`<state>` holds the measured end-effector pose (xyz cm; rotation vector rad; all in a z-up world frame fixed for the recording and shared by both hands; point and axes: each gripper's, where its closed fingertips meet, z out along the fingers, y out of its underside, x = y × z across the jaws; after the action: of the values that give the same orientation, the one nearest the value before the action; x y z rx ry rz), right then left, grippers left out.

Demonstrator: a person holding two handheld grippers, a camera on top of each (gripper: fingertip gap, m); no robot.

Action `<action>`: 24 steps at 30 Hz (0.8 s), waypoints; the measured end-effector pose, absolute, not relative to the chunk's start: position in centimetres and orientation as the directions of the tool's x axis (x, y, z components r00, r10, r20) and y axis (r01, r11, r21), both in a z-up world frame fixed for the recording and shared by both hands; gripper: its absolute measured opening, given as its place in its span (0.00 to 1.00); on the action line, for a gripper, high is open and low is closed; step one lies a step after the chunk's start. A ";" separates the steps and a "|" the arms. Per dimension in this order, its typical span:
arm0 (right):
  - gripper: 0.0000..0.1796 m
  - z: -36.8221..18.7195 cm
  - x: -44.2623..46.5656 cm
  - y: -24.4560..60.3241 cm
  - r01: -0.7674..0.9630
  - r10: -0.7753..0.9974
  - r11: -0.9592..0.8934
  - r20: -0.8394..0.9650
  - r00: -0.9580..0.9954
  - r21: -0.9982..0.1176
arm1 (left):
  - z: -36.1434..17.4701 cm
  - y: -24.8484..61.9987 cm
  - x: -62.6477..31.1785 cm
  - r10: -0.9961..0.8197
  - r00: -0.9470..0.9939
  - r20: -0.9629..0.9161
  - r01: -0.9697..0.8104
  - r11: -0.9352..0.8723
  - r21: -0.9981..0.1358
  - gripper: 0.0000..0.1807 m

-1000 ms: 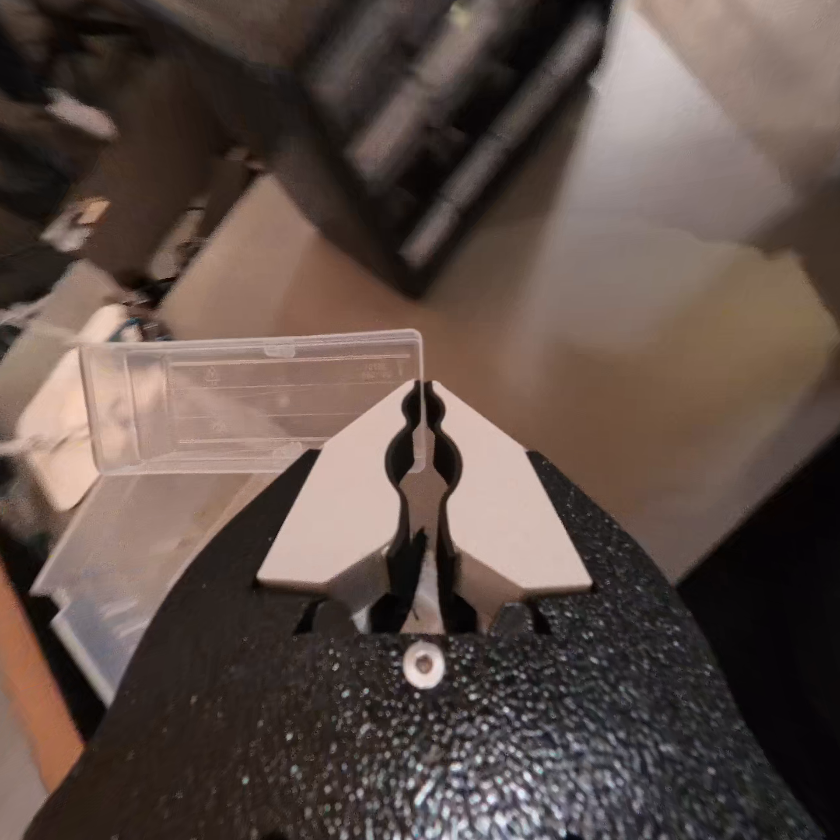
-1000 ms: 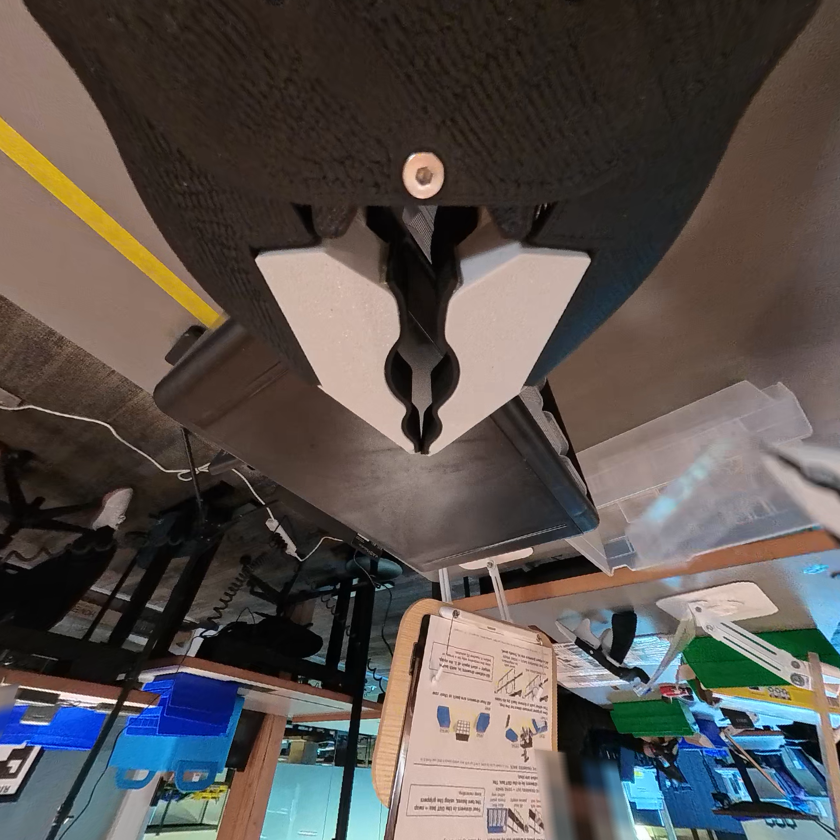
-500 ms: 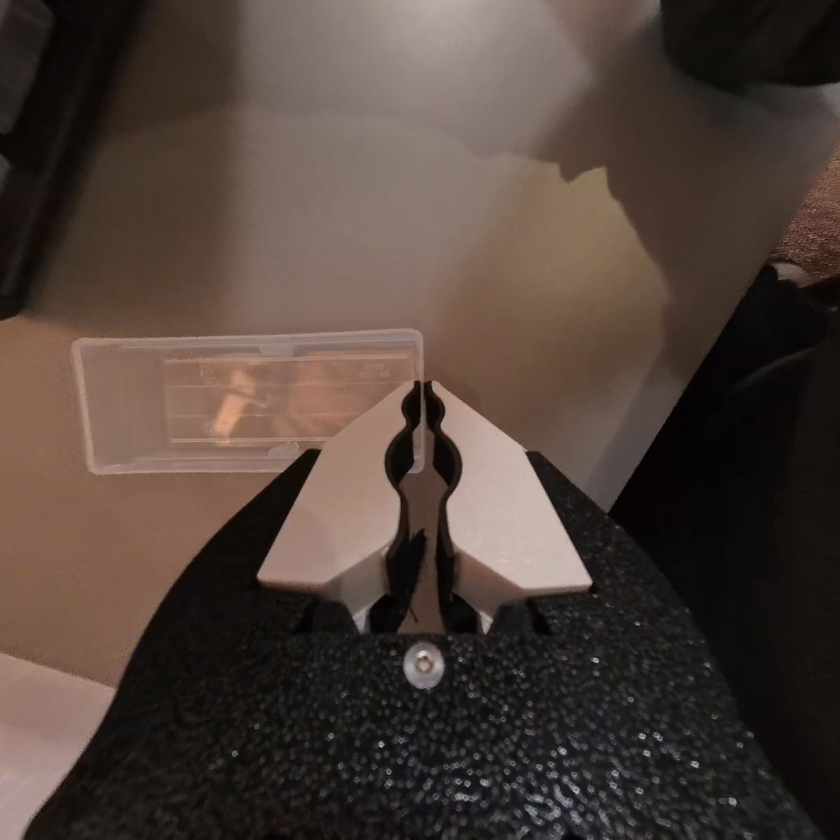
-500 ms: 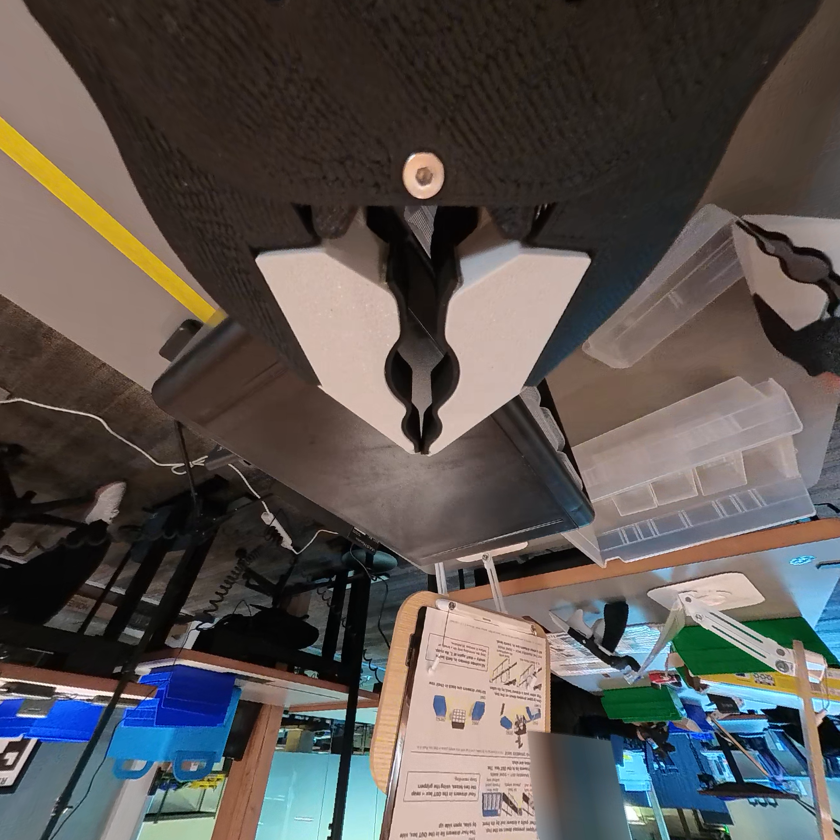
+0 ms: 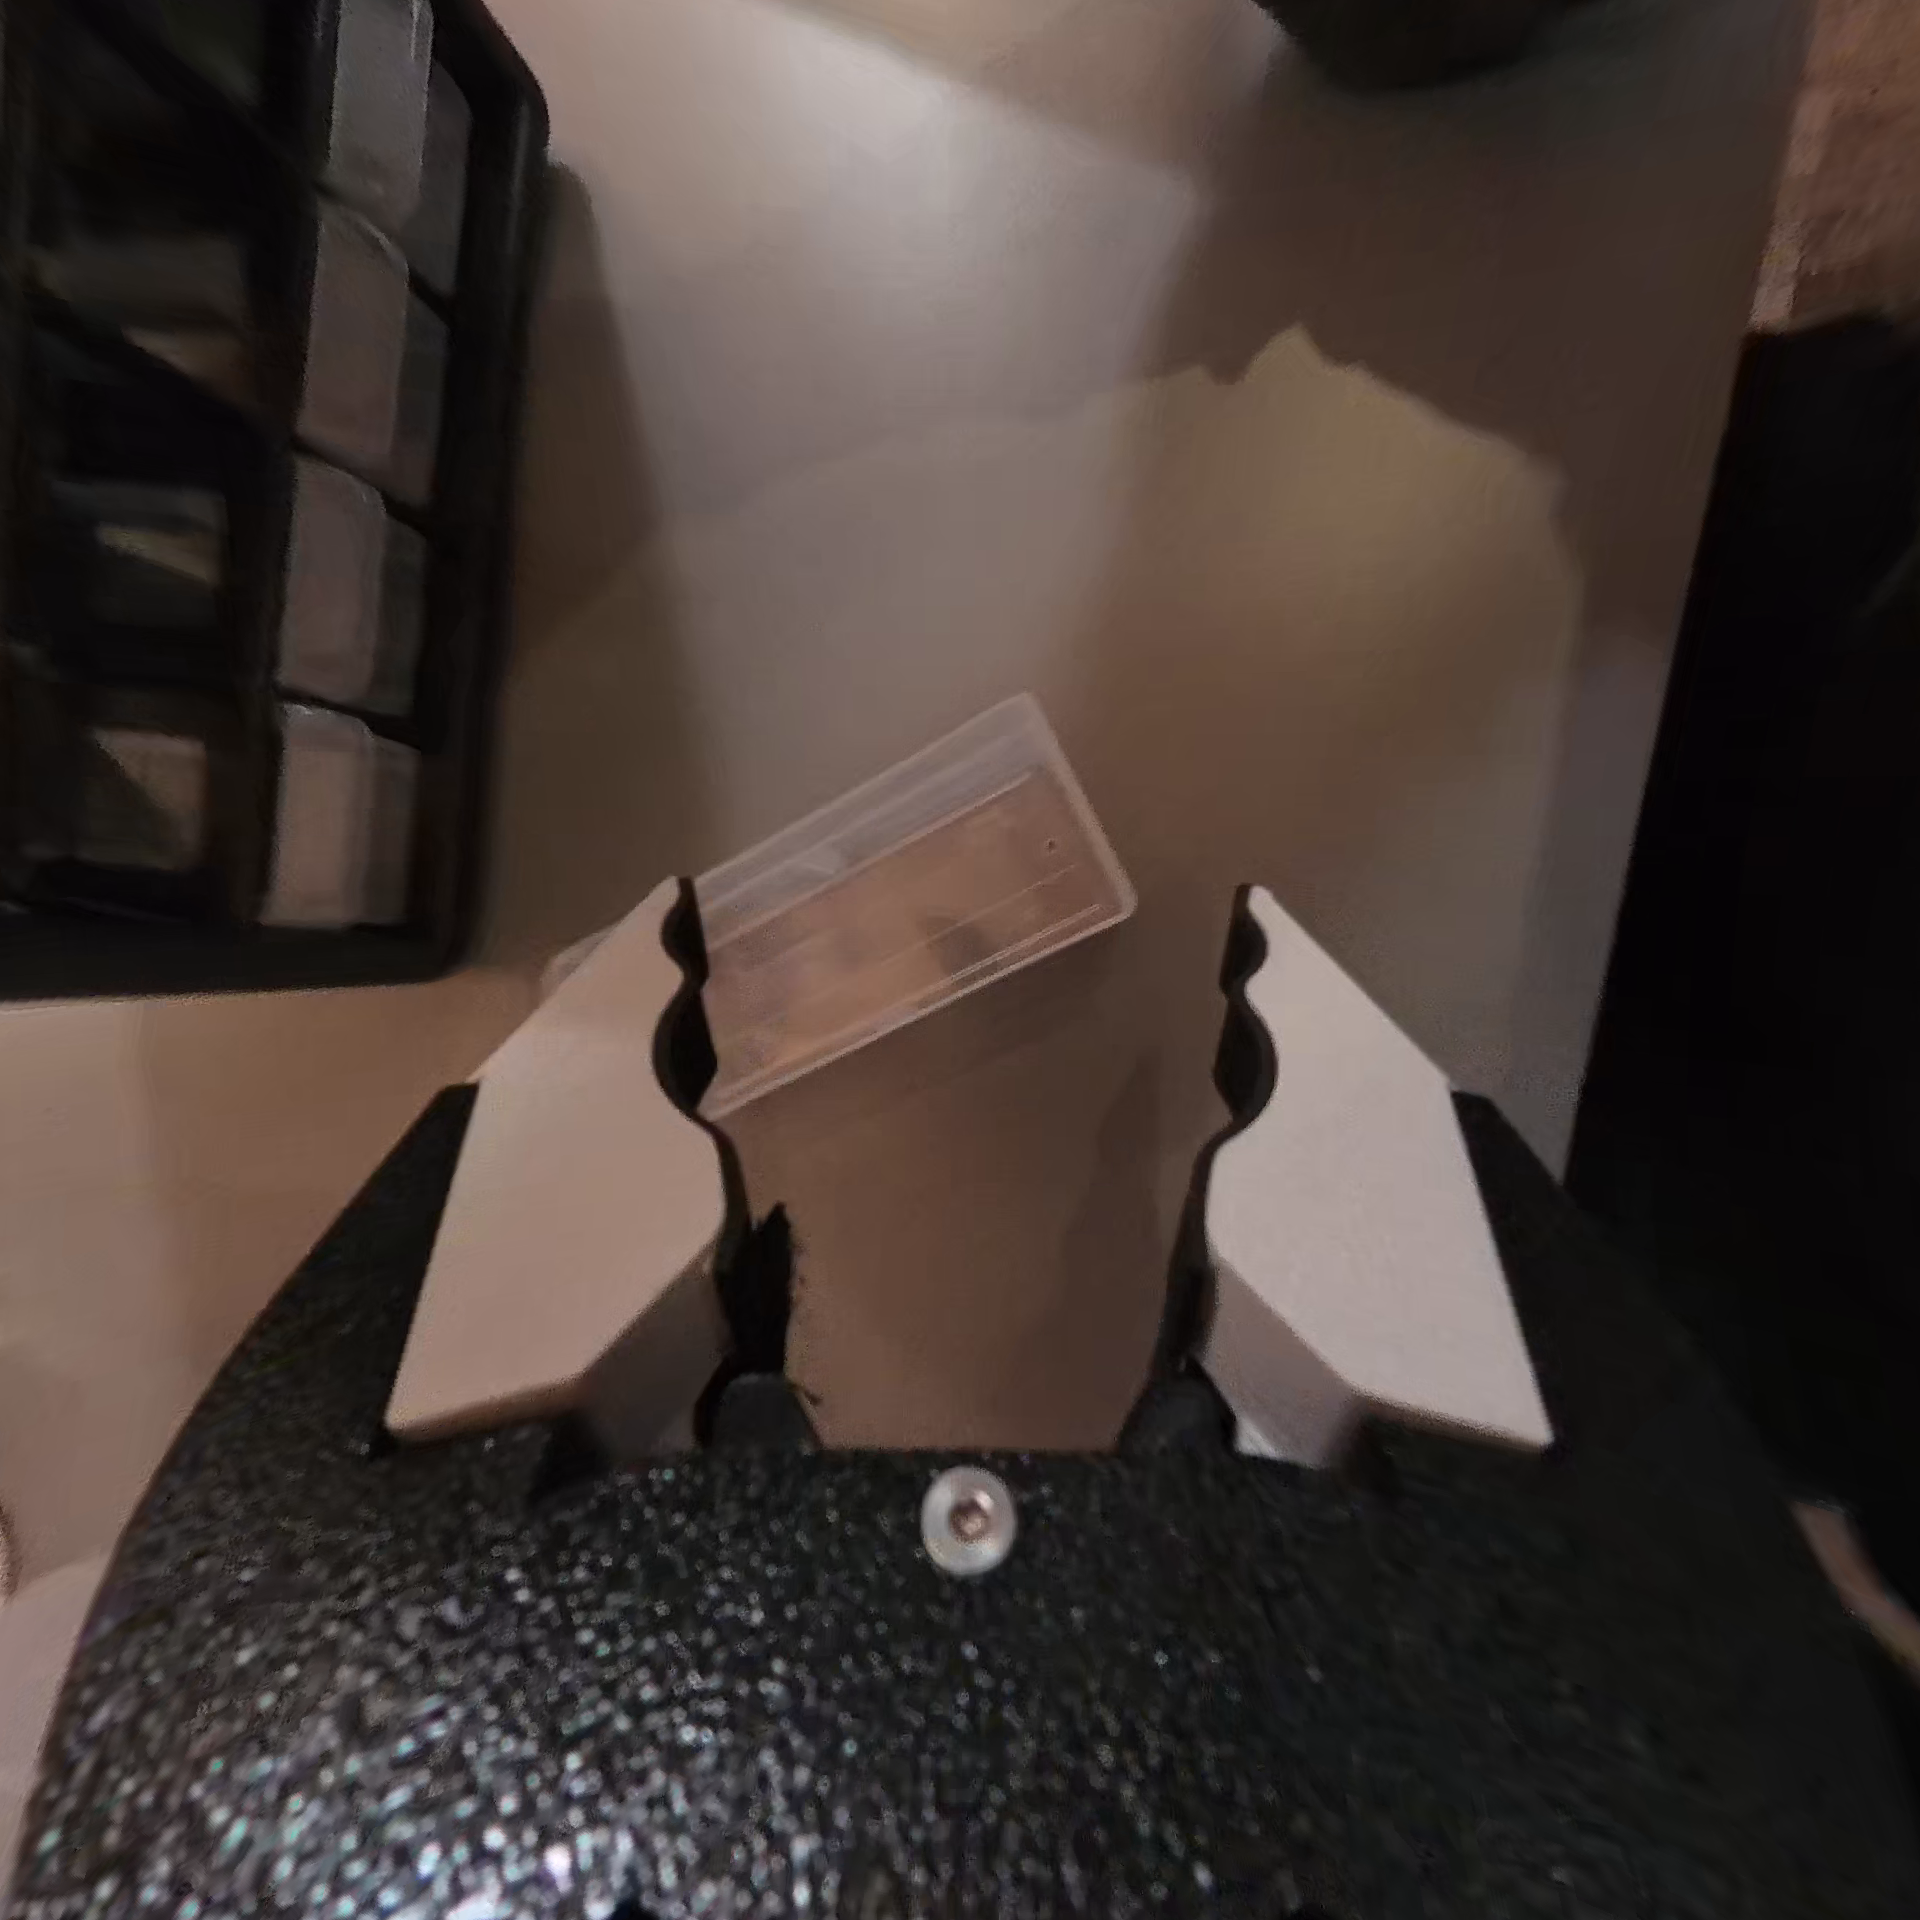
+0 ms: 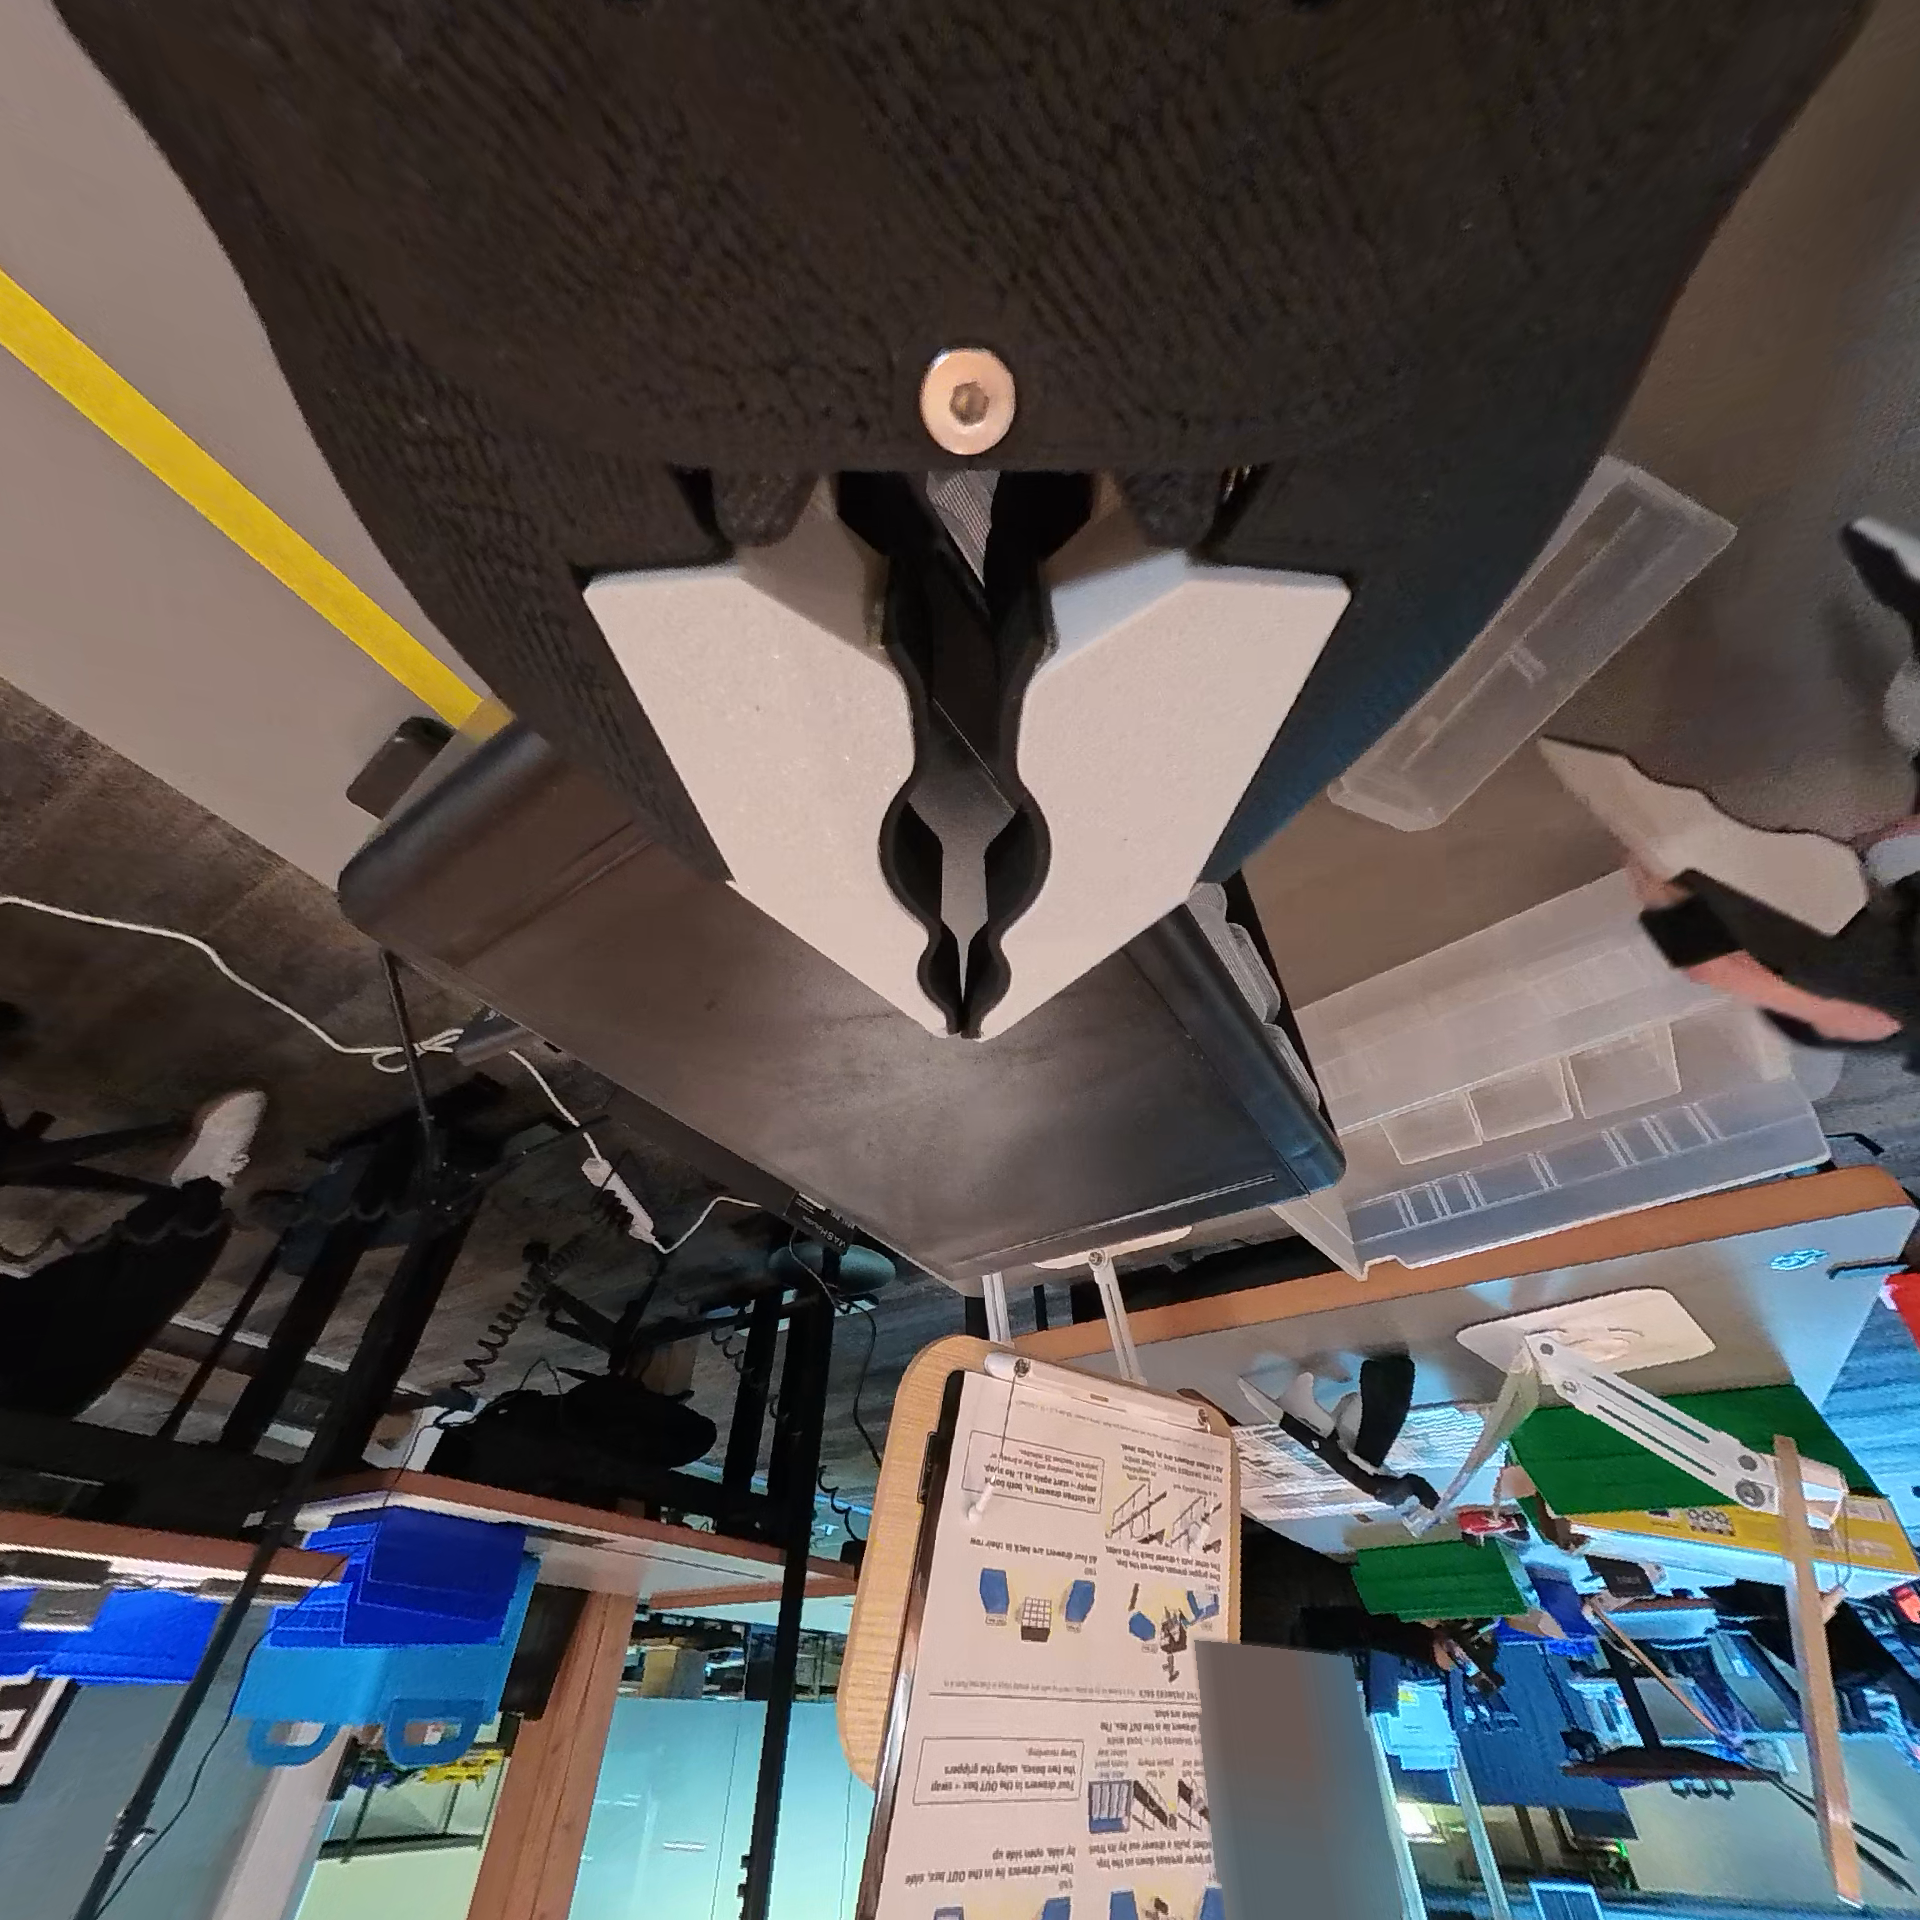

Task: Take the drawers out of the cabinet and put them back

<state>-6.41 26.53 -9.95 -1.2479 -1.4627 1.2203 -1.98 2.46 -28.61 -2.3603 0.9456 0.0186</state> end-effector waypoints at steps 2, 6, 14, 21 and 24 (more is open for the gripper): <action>0.00 -9.9 -6.4 26.5 0.168 0.987 0.025 -0.002 -0.159 -0.985 | -28.5 2.8 -2.9 -0.723 0.636 -0.270 -0.747 -0.487 -0.453 0.57; 0.00 -9.9 -6.4 26.5 0.165 0.987 0.018 -0.009 -0.161 -0.986 | -30.8 3.3 -6.0 -0.898 0.292 -0.330 -0.956 -0.275 -0.098 0.63; 0.00 -9.9 -6.3 26.6 0.164 0.986 0.016 -0.011 -0.164 -0.986 | -34.0 3.6 -7.3 -0.989 0.037 -0.144 -0.988 -0.057 0.140 0.46; 0.00 -9.8 -6.3 26.5 0.156 0.984 0.005 -0.023 -0.176 -0.988 | -33.6 2.7 -6.0 -0.920 0.391 -0.009 -0.920 -0.391 0.023 0.37; 0.00 -9.8 -6.2 26.5 0.156 0.984 0.007 -0.021 -0.175 -0.988 | -34.1 2.8 -7.0 -0.859 0.509 -0.065 -0.856 -0.512 0.067 0.36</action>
<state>-6.22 26.53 -9.80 -1.2412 -1.4551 1.2670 -7.04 2.79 -34.11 -2.7515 1.5639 0.1421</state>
